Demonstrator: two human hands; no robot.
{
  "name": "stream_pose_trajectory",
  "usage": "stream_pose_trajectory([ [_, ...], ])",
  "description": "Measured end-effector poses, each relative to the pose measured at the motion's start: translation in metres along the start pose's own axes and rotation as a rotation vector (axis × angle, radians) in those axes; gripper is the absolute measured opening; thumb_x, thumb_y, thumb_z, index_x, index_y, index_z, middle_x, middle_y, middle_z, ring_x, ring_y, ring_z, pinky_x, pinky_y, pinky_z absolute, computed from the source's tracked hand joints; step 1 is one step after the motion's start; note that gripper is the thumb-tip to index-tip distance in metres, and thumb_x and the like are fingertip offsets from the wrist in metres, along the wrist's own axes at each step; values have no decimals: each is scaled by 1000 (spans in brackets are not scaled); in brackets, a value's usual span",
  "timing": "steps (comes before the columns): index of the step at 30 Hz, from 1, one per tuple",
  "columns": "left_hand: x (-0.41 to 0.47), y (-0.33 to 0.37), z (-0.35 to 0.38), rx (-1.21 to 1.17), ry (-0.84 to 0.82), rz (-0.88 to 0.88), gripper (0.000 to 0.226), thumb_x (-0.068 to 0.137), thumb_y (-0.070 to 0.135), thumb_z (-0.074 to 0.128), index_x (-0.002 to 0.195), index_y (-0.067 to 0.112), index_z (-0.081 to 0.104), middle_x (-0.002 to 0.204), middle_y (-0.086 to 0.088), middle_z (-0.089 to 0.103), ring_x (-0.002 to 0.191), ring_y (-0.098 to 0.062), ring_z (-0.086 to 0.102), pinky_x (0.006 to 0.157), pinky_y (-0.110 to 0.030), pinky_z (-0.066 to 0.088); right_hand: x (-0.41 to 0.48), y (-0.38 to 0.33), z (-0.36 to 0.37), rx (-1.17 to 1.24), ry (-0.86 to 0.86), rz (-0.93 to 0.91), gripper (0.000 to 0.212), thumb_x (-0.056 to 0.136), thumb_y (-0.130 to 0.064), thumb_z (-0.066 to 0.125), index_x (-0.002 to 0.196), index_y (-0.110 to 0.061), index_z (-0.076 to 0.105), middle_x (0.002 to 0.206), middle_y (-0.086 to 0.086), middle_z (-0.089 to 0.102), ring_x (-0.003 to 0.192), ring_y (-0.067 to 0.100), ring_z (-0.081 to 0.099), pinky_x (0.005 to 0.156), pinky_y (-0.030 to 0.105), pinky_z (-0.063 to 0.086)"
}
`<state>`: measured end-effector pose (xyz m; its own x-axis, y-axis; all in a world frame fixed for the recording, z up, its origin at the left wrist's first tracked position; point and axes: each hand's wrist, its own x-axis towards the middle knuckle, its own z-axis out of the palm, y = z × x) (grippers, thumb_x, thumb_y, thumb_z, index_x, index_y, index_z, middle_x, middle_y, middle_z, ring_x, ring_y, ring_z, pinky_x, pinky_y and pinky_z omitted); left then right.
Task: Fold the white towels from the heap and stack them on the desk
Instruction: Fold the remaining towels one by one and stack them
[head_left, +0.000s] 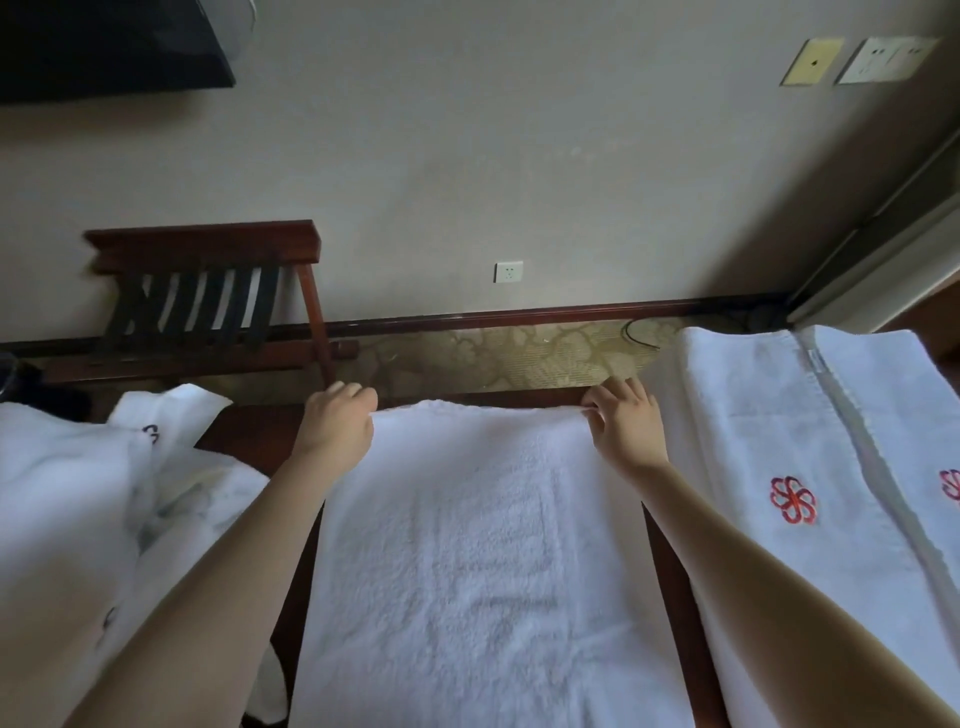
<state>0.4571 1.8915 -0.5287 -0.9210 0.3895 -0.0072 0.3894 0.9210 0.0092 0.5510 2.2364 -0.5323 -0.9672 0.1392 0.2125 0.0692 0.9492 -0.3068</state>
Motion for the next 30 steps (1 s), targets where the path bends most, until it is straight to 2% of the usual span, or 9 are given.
stream_pose_trajectory([
  [3, -39, 2, -7, -90, 109, 46, 15, 71, -1, 67, 71, 8, 55, 71, -5, 53, 72, -28, 52, 63, -37, 46, -31, -4, -14, 31, 57, -6, 10, 80, -1, 68, 77, -10, 66, 80, 3, 60, 76, 28, 53, 62, 35, 39],
  [7, -88, 11, -9, -98, 121, 101, 23, 56, -6, 73, 64, 6, 54, 66, -5, 50, 65, -28, 52, 59, -35, 47, -83, -7, -24, 82, 65, -36, 16, 77, 1, 72, 73, -11, 63, 77, 0, 58, 73, 25, 53, 59, 36, 42],
  [15, -150, 25, 14, 24, -42, 177, 23, 53, -5, 68, 58, 11, 53, 61, -2, 50, 60, -26, 56, 53, -32, 48, -158, -8, -15, -36, -95, -155, 24, 62, 4, 78, 69, -12, 62, 71, 1, 55, 63, 25, 53, 50, 35, 44],
  [17, -157, 31, 24, 102, -158, 145, 23, 62, -4, 67, 69, 15, 56, 71, 0, 54, 71, -22, 57, 60, -33, 46, -164, -10, -13, -95, -161, -162, 29, 53, 8, 79, 64, -12, 62, 67, 2, 54, 58, 24, 53, 47, 32, 40],
  [19, -163, 36, 39, 203, -292, 112, 24, 79, 0, 52, 91, 20, 55, 92, 3, 54, 93, -19, 54, 76, -31, 39, -171, -10, -11, -133, -238, -139, 33, 44, 10, 79, 60, -14, 62, 64, 1, 53, 56, 24, 53, 48, 29, 35],
  [21, -169, 42, 45, 238, -388, 87, 29, 83, -1, 44, 98, 22, 53, 94, 4, 50, 96, -18, 52, 76, -29, 34, -177, -8, -8, -163, -309, -97, 34, 43, 10, 77, 62, -15, 63, 65, 1, 56, 59, 25, 56, 51, 28, 34],
  [26, -178, 47, 50, 236, -393, 31, 25, 87, 0, 44, 98, 21, 55, 94, 4, 56, 88, -17, 56, 67, -28, 34, -184, 2, 3, -195, -478, -11, 28, 78, 4, 51, 95, -16, 62, 99, 3, 58, 97, 27, 53, 71, 31, 32],
  [28, -176, 45, 47, 216, -398, 27, 25, 88, 2, 43, 97, 22, 53, 94, 5, 56, 88, -16, 55, 70, -28, 35, -180, 2, -2, -176, -418, 27, 23, 75, 5, 57, 88, -13, 63, 91, 4, 60, 88, 29, 56, 68, 32, 36],
  [30, -175, 40, 44, 162, -358, 19, 21, 86, 4, 45, 94, 23, 52, 91, 6, 54, 87, -16, 54, 71, -28, 35, -178, 0, -9, -136, -311, -3, 24, 61, 9, 71, 73, -10, 63, 71, 5, 58, 67, 29, 57, 56, 31, 40],
])
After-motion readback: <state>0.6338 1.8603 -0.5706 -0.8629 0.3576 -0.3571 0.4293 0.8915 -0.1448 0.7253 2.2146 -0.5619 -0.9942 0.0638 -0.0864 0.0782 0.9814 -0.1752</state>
